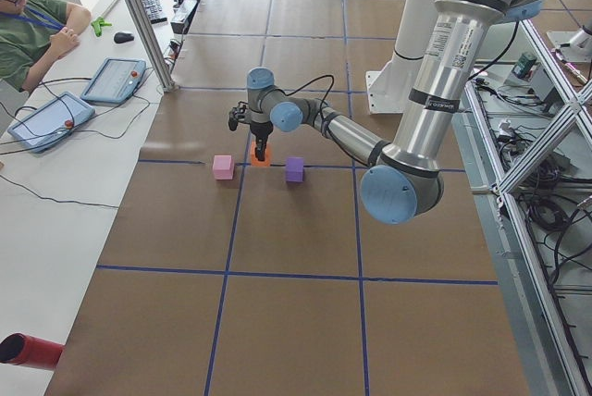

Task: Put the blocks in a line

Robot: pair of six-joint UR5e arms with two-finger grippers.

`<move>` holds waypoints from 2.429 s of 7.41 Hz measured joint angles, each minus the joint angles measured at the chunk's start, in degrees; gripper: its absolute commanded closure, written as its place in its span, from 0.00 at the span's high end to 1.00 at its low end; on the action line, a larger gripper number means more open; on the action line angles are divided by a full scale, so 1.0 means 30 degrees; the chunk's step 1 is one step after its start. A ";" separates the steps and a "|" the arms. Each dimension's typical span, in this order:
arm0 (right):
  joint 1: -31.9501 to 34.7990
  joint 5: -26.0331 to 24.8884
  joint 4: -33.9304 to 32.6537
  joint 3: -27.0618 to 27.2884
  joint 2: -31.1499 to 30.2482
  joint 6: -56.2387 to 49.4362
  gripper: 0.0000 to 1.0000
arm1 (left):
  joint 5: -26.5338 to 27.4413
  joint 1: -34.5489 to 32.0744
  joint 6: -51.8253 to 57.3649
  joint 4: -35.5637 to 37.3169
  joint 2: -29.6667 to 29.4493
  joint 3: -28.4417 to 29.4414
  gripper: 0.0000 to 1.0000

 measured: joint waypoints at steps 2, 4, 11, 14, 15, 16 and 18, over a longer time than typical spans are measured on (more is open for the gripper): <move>0.0005 -0.0006 -0.0001 0.0000 0.0000 0.0000 1.00 | -0.0124 -0.0075 0.0002 -0.0136 0.0142 0.0416 0.00; 0.0005 -0.0020 0.0000 0.0003 0.0004 0.0000 1.00 | -0.0547 -0.0089 0.0000 -0.0605 0.0161 0.1022 0.08; 0.0003 -0.0010 0.0000 0.0015 0.0000 0.0000 1.00 | -0.0763 -0.0155 0.1161 -0.0866 0.0119 0.1533 1.00; 0.0005 -0.0022 0.0000 0.0025 0.0008 0.0000 1.00 | -0.0930 -0.1105 0.1795 -0.0791 -0.0020 0.1133 1.00; 0.0005 -0.0022 -0.0001 0.0021 0.0012 0.0000 1.00 | -0.1183 -0.1573 0.2113 -0.0698 0.0026 0.0691 1.00; 0.0005 -0.0022 -0.0001 0.0021 0.0014 0.0000 1.00 | -0.1323 -0.2107 0.2946 -0.0427 0.0040 0.0339 1.00; 0.0005 -0.0018 -0.0001 0.0026 0.0004 0.0000 1.00 | -0.1506 -0.4516 0.6396 0.1159 -0.0018 0.0080 1.00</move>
